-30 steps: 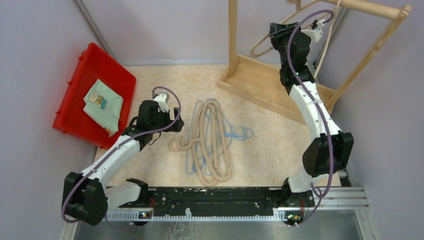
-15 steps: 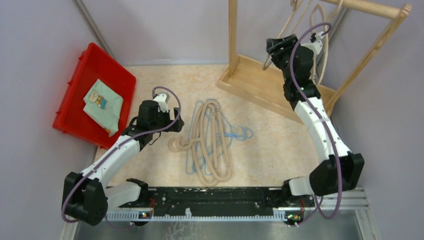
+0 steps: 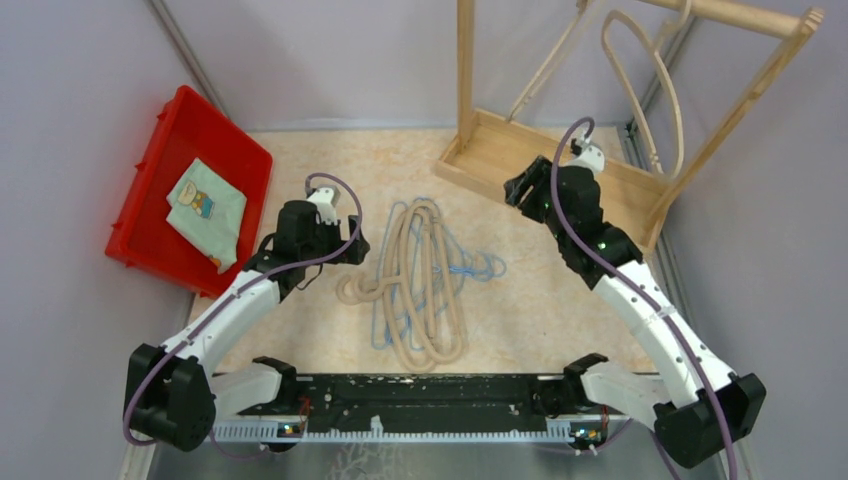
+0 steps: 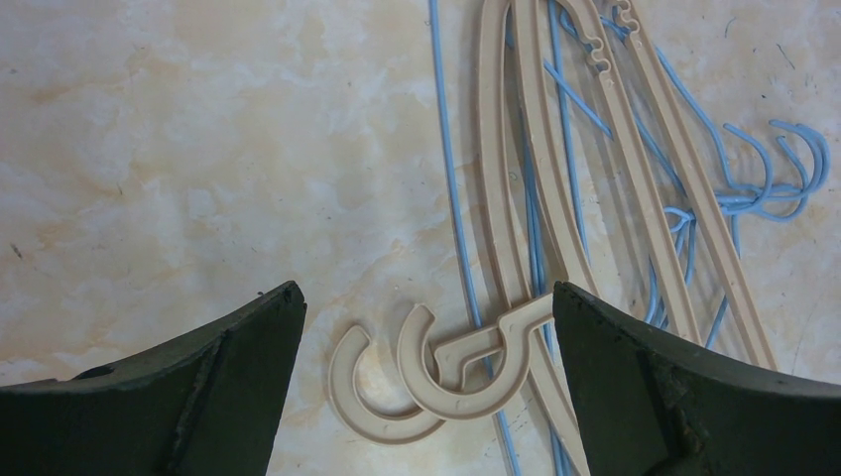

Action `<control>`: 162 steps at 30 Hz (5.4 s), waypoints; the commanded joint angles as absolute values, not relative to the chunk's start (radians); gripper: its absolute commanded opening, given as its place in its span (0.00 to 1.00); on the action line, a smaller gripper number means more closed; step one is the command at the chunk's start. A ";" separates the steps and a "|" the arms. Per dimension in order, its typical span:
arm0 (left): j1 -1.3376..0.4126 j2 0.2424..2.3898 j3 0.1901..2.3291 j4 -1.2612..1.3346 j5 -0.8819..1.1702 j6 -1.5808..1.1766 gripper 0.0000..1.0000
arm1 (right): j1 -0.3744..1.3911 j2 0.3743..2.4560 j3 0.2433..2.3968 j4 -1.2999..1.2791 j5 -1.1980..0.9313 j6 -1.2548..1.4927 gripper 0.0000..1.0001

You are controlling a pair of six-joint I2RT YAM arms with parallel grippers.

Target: Organize the hangers

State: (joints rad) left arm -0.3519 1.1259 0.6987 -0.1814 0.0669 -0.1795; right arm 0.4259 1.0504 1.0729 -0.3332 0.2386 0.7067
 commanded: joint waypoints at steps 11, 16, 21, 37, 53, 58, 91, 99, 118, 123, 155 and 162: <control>-0.355 1.149 0.706 -0.160 0.102 -0.191 1.00 | 0.592 1.005 1.050 -0.652 0.387 0.542 0.56; -0.355 1.161 0.700 -0.157 0.114 -0.212 1.00 | 0.823 1.097 0.988 -0.648 0.416 0.569 0.55; -0.355 1.164 0.685 -0.149 0.114 -0.225 1.00 | 0.931 1.228 0.940 -0.545 0.321 0.568 0.54; -0.252 1.182 0.657 -0.177 0.124 -0.330 1.00 | 1.058 1.543 1.071 -0.383 0.109 0.434 0.49; -0.065 1.247 0.690 -0.186 0.221 -0.382 1.00 | 1.071 1.732 1.116 -0.351 0.015 0.399 0.46; -0.066 1.228 0.676 -0.188 0.221 -0.379 1.00 | 1.070 1.730 1.072 -0.345 0.010 0.406 0.40; -0.064 1.124 0.645 -0.179 0.243 -0.386 1.00 | 1.070 1.204 1.282 -0.542 0.254 0.624 0.00; -0.063 1.114 0.660 -0.182 0.268 -0.394 1.00 | 0.958 1.235 1.420 -0.376 0.364 0.698 0.00; -0.063 1.088 0.655 -0.212 0.245 -0.376 1.00 | 0.500 1.519 1.730 -0.041 0.005 0.845 0.00; -0.063 1.099 0.652 -0.210 0.237 -0.369 1.00 | 0.404 1.569 1.733 0.096 -0.053 0.974 0.00; -0.063 1.156 0.644 -0.193 0.229 -0.337 1.00 | 0.281 1.681 1.794 0.197 0.079 1.154 0.23; -0.064 1.159 0.637 -0.184 0.238 -0.335 1.00 | 0.291 1.666 1.835 0.129 0.070 1.088 0.45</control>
State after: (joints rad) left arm -0.0654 1.1542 0.6422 -0.2092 0.2264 -0.3508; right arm 0.2855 1.7359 1.7687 0.1398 0.0566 1.1408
